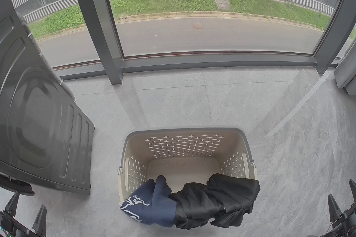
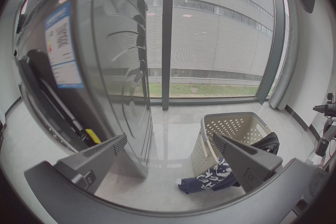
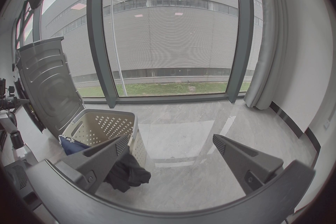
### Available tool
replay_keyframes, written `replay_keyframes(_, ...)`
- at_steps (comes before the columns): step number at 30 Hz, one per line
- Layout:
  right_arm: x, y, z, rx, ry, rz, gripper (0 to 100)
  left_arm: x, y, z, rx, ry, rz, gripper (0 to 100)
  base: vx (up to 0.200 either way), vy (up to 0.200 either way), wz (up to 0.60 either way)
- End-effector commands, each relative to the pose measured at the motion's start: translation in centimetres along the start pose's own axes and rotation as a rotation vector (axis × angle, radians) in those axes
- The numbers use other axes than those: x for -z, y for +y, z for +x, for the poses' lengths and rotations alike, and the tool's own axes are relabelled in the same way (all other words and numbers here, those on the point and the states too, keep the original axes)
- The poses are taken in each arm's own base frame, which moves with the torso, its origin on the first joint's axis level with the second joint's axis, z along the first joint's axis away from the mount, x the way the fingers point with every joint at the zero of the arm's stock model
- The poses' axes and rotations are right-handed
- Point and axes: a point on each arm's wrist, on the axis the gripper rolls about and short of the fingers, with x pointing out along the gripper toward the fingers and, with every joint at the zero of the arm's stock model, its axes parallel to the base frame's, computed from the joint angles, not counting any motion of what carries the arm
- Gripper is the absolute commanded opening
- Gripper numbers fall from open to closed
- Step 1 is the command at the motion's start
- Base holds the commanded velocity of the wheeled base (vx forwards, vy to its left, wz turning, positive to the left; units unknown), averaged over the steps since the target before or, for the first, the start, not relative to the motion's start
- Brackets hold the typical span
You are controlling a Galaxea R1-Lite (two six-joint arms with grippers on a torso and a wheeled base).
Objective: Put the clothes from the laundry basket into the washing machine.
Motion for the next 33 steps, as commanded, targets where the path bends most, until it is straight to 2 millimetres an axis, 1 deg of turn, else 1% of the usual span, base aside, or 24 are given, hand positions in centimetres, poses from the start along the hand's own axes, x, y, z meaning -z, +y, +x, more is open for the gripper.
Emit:
replay_keyframes(1,0.48,0.01,-0.01,0.000,0.000,0.000,100,0.43,0.02,0.04,0.000,0.006,0.000,100,-0.200,0.000,0.00)
replay_keyframes(33,0.48,0.01,-0.01,0.000,0.000,0.000,100,0.43,0.02,0.04,0.000,0.006,0.000,100,-0.200,0.000,0.00)
